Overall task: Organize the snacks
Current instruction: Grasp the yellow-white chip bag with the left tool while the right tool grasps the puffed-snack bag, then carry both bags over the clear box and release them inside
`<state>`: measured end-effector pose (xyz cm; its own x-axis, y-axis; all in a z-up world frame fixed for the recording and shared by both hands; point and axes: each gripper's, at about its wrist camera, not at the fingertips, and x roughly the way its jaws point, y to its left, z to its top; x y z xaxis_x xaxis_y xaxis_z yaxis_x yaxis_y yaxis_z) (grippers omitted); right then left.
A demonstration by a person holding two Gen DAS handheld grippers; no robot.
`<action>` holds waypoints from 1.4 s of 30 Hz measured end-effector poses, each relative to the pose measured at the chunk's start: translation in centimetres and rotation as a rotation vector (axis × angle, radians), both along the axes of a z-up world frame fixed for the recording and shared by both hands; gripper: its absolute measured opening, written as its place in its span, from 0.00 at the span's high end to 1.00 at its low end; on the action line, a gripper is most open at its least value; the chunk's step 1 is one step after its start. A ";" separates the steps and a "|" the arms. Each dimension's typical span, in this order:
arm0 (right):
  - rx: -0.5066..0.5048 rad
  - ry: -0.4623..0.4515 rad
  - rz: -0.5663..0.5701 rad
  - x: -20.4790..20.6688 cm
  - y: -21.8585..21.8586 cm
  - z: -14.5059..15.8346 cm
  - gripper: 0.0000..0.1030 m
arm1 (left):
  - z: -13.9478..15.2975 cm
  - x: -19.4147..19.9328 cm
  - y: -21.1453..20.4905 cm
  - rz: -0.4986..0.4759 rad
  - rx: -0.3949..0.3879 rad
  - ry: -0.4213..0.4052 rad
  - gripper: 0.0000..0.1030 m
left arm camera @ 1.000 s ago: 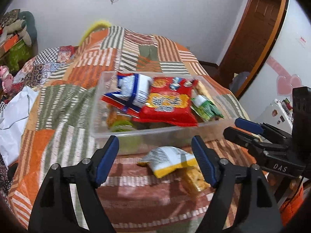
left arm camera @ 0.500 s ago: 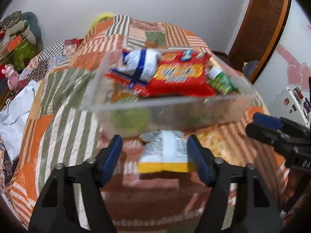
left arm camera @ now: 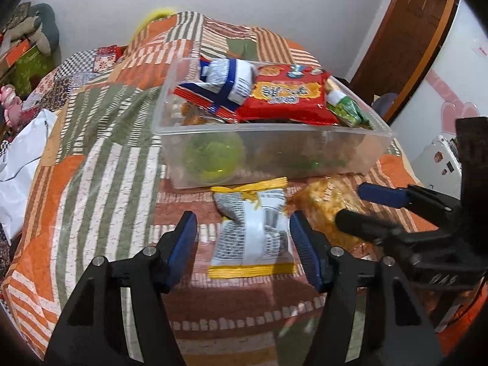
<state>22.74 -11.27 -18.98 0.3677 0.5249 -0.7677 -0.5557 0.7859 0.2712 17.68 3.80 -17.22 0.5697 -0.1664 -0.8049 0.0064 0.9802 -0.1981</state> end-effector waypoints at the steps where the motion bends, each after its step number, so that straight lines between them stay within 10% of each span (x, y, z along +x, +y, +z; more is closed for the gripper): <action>1: -0.017 -0.004 0.002 0.0 0.1 -0.2 0.39 | -0.2 0.1 -0.3 -0.009 0.002 0.009 0.39; 22: -0.053 0.010 0.051 -0.8 1.0 -1.1 0.40 | -1.9 -1.3 -1.4 0.013 0.042 0.013 0.50; 25: -0.044 0.023 0.052 -0.7 1.3 -1.4 0.54 | -1.3 -1.8 -0.7 0.025 0.035 0.002 0.51; 42: 0.061 -0.091 -0.032 -2.0 -1.8 2.9 0.58 | 4.1 -3.9 -0.1 0.047 0.009 -0.139 0.51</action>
